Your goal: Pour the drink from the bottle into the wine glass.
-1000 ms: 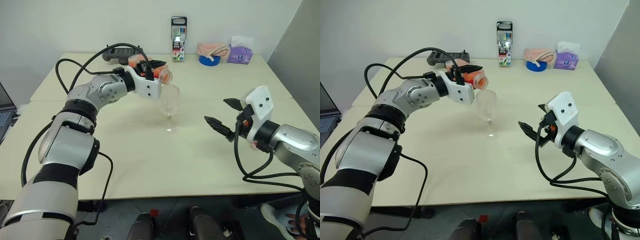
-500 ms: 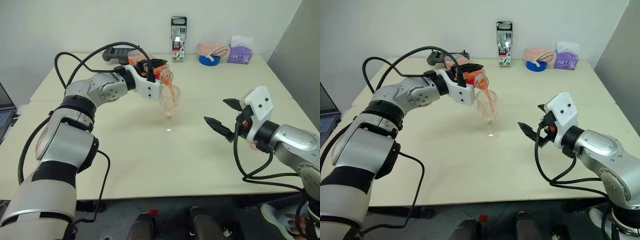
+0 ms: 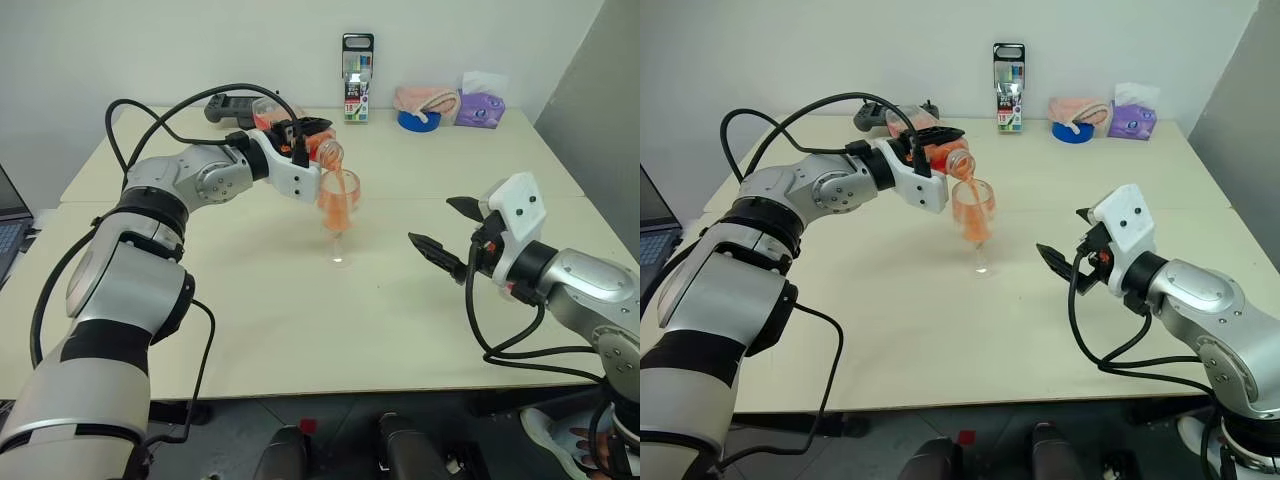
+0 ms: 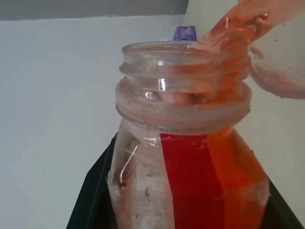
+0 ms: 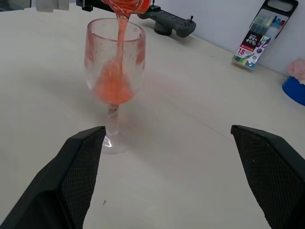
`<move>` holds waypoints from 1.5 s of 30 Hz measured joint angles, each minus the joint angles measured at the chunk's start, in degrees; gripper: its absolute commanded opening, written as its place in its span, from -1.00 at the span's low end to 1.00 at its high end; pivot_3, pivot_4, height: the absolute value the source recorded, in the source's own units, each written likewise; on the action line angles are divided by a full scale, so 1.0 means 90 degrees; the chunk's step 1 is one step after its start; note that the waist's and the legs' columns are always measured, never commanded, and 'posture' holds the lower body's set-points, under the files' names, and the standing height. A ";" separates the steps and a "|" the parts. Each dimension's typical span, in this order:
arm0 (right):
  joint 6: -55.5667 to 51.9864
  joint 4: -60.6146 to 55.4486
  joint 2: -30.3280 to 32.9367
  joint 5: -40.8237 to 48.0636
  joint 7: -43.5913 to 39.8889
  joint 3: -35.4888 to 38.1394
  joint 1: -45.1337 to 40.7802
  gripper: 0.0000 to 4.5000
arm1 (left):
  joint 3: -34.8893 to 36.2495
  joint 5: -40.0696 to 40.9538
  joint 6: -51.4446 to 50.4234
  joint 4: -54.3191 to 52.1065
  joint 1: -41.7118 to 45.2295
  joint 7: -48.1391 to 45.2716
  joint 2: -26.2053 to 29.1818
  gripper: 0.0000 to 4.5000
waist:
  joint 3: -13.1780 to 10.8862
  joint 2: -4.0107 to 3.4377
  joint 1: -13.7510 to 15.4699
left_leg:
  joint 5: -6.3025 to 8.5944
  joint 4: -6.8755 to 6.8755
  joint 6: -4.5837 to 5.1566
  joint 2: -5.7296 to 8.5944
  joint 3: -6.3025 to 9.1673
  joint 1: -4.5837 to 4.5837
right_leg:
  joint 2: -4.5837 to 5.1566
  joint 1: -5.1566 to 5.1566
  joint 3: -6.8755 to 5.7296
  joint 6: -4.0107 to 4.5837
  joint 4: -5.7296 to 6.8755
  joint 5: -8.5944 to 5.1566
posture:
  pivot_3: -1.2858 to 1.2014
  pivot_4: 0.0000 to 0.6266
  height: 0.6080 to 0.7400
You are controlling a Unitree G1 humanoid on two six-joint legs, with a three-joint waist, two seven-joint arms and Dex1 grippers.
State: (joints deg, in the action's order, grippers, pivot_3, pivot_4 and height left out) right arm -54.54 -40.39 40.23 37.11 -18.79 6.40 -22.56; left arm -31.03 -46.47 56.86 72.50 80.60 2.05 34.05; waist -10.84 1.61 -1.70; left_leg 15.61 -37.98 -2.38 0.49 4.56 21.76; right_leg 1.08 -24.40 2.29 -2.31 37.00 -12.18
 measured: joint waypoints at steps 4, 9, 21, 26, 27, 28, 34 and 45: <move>0.0072 -0.0046 -0.0102 0.0266 -0.0351 -0.0001 0.0001 1.00 | -0.0018 -0.0058 0.0006 0.0001 0.0010 0.0075 0.0017 -0.24 | 0.0000 0.0000 -0.0001 | 0.0000 0.0000 0.0000 0.0000 0.0000 0.0000 | 0.0000 0.0000 0.0000 0.0000 0.0000 0.0000 | 0.03 -0.52 1.00; 0.0116 -0.0313 -0.0113 0.0575 -0.0696 -0.0053 -0.0002 1.00 | -0.0026 -0.0111 0.0006 0.0001 0.0051 0.0126 0.0030 -0.25 | 0.0000 0.0000 -0.0001 | 0.0000 -0.0003 0.0000 0.0002 0.0000 0.0000 | 0.0001 0.0000 0.0000 -0.0001 0.0001 0.0000 | 0.03 -0.52 1.00; 0.0203 -0.0119 -0.0116 0.0520 -0.0679 -0.0125 -0.0269 1.00 | -0.0077 -0.0117 0.0009 0.0012 0.0082 0.0119 0.0076 -0.25 | 0.0000 0.0000 -0.0002 | 0.0000 -0.0004 0.0000 0.0001 0.0000 0.0000 | 0.0001 0.0000 -0.0001 0.0024 0.0003 0.0015 | 0.03 -0.52 1.00; 0.0293 -0.0019 -0.0118 0.0401 -0.0681 -0.0207 -0.0348 1.00 | 0.0073 0.0199 0.0046 0.0077 0.0081 -0.0219 0.0074 -0.25 | 0.0000 0.0000 -0.0002 | 0.0000 -0.0003 0.0000 0.0001 0.0000 0.0000 | 0.0001 0.0000 -0.0001 0.0024 0.0003 0.0015 | 0.03 -0.52 1.00; 0.0294 0.0020 -0.0119 0.0389 -0.0682 -0.0228 -0.0379 1.00 | 0.0099 0.0267 0.0083 0.0082 0.0081 -0.0301 0.0076 -0.25 | 0.0000 0.0000 -0.0002 | 0.0000 -0.0004 0.0000 0.0001 0.0000 0.0000 | 0.0001 0.0000 -0.0001 0.0024 0.0003 0.0015 | 0.03 -0.52 1.00; 0.0297 0.0031 -0.0120 0.0382 -0.0683 -0.0227 -0.0390 1.00 | 0.0111 0.0301 0.0102 0.0082 0.0080 -0.0320 0.0077 -0.25 | 0.0000 0.0000 -0.0001 | 0.0000 -0.0004 0.0000 0.0001 0.0000 0.0000 | 0.0001 0.0000 -0.0001 0.0025 0.0004 0.0016 | 0.03 -0.52 1.00; 0.0326 0.0097 -0.0126 0.0323 -0.0744 -0.0289 -0.0456 1.00 | 0.0609 0.1083 0.0109 0.0172 0.0041 -0.1195 -0.0005 -0.25 | 0.0000 0.0000 -0.0002 | 0.0000 -0.0005 0.0000 0.0001 0.0000 -0.0001 | 0.0001 0.0000 -0.0001 0.0027 0.0006 0.0017 | 0.03 -0.52 1.00; 0.0544 0.0703 -0.0351 0.0198 -0.0977 -0.0507 -0.1069 1.00 | 0.3111 0.4661 -0.1800 -0.0009 -0.0610 -0.5254 -0.0561 -0.25 | 0.0001 -0.0001 -0.0049 | 0.0000 -0.0008 0.0001 -0.0003 0.0001 -0.0005 | -0.0003 -0.0001 -0.0002 0.0030 0.0014 0.0018 | 0.03 -0.52 1.00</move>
State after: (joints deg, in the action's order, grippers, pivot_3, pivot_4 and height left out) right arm -49.65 -34.06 37.07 38.89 -27.58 1.84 -32.18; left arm -3.03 -4.52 40.66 72.41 75.12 -45.24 29.00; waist -10.84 1.60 -2.14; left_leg 15.60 -38.05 -2.38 0.47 4.58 21.72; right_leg 1.05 -24.41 2.28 -2.04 37.12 -12.01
